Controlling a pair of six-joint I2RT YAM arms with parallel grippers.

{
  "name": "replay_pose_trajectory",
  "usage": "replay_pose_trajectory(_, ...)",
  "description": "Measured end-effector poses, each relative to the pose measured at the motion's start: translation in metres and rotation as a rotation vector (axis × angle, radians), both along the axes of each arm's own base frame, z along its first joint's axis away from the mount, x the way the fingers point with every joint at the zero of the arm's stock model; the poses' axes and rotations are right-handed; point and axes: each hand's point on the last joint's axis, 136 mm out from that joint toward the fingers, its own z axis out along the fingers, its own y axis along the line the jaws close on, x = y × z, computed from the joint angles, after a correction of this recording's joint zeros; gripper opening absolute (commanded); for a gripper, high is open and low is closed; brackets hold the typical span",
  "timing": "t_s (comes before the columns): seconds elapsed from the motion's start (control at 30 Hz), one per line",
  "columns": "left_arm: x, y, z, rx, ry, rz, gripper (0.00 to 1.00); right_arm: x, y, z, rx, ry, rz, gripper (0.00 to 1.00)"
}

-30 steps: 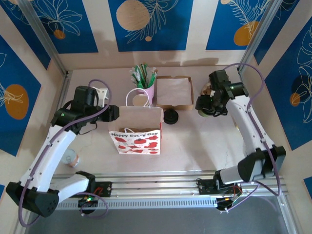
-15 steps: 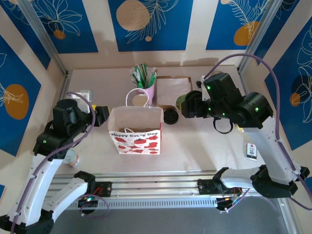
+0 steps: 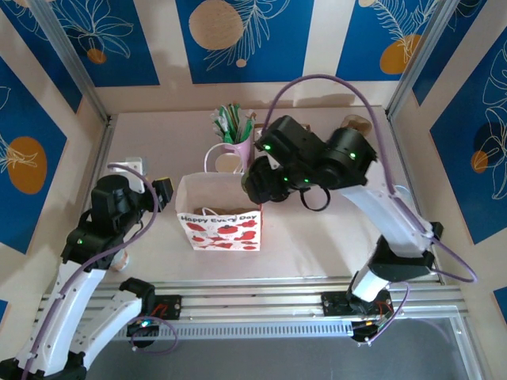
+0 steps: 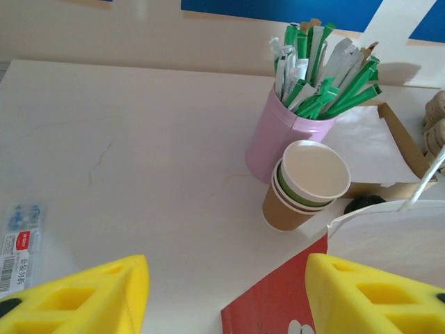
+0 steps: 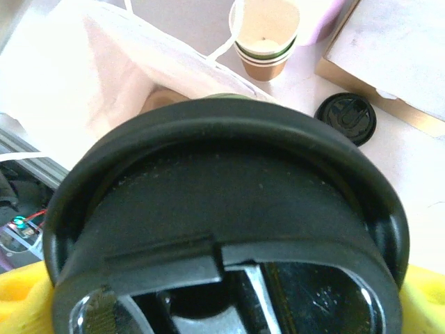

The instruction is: Pack the takeout coffee

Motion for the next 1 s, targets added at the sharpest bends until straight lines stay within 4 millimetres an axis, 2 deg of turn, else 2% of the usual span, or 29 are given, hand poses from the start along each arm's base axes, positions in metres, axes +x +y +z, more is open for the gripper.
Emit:
replay_pose_trajectory(0.2, 0.000, 0.001, -0.007, 0.007, 0.008, 0.008, 0.61, 0.008, 0.034, 0.002, 0.006, -0.022, 0.054, 0.79)
replay_pose_trajectory(0.27, 0.001, 0.002, -0.008, 0.008, 0.009, 0.009, 0.61, 0.010, 0.040, 0.001, 0.000, -0.025, 0.067, 0.79)
replay_pose_trajectory(0.47, 0.002, 0.001, -0.006, 0.005, -0.002, 0.009, 0.61, 0.016, 0.053, -0.020, -0.056, 0.002, 0.091, 0.79)
replay_pose_trajectory(0.8, 0.002, 0.001, -0.007, 0.008, -0.001, 0.008, 0.61, 0.027, 0.045, -0.057, -0.165, 0.073, 0.077, 0.78)
replay_pose_trajectory(1.0, 0.002, 0.001, -0.007, 0.008, -0.001, 0.008, 0.61, 0.029, 0.044, -0.066, -0.178, 0.108, 0.086, 0.76)
